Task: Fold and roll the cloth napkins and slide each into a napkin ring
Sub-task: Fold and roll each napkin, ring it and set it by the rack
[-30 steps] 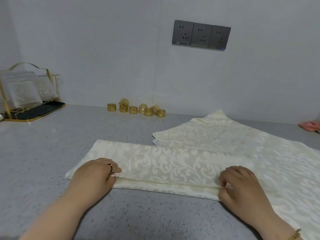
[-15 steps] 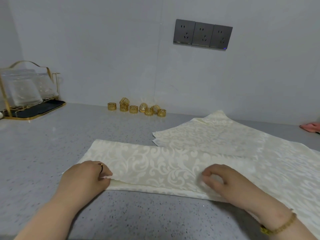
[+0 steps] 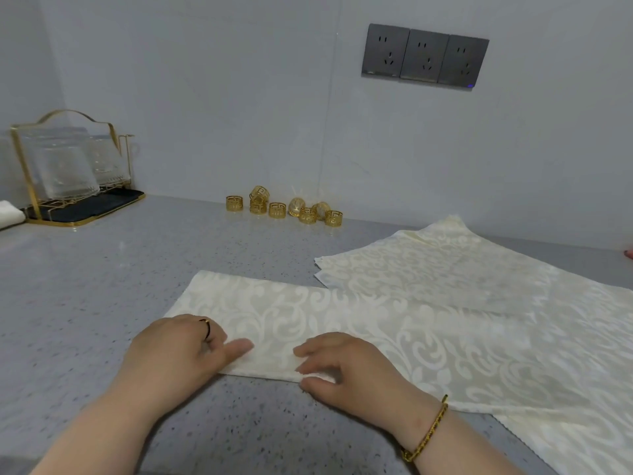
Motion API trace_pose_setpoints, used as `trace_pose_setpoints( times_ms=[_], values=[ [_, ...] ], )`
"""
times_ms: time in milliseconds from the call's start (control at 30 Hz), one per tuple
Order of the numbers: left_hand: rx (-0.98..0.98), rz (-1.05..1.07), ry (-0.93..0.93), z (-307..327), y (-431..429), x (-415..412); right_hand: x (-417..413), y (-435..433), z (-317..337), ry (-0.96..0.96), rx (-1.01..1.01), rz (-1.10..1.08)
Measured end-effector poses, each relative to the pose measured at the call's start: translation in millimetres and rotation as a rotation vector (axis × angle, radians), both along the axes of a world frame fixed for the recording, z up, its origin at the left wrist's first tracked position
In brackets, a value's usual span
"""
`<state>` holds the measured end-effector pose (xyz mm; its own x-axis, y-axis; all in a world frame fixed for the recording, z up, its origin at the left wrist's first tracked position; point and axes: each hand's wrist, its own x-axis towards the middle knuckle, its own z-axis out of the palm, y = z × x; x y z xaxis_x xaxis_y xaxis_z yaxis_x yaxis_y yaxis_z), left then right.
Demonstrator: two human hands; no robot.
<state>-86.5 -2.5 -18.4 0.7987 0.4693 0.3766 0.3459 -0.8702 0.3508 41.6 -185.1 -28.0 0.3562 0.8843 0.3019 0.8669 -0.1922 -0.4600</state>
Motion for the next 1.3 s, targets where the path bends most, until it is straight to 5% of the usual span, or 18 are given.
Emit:
trace_pose_setpoints(
  times_ms=[133,367,467,567,733,833,1133,1300],
  values=[
    [0.010,-0.036,-0.022,9,-5,15,-3,6,-5,-0.018,0.052,0.030],
    [0.080,-0.168,0.300,26,-12,92,-3,6,-7,0.054,0.059,0.022],
    [0.047,-0.153,0.425,8,-21,108,-4,6,1,0.217,0.076,-0.011],
    [0.021,-0.119,0.467,-6,-27,109,5,9,13,0.392,0.243,-0.268],
    [0.008,-0.069,0.481,-6,-28,106,36,6,6,0.071,-0.357,-0.525],
    [-0.021,-0.036,0.510,-5,-24,101,53,-6,7,0.074,-0.483,-0.635],
    [-0.033,0.182,0.587,2,43,47,99,-92,9,0.027,-0.556,-1.008],
    [-0.030,0.192,0.551,0,44,41,58,-63,20,-0.156,-0.241,-0.805]
  ],
)
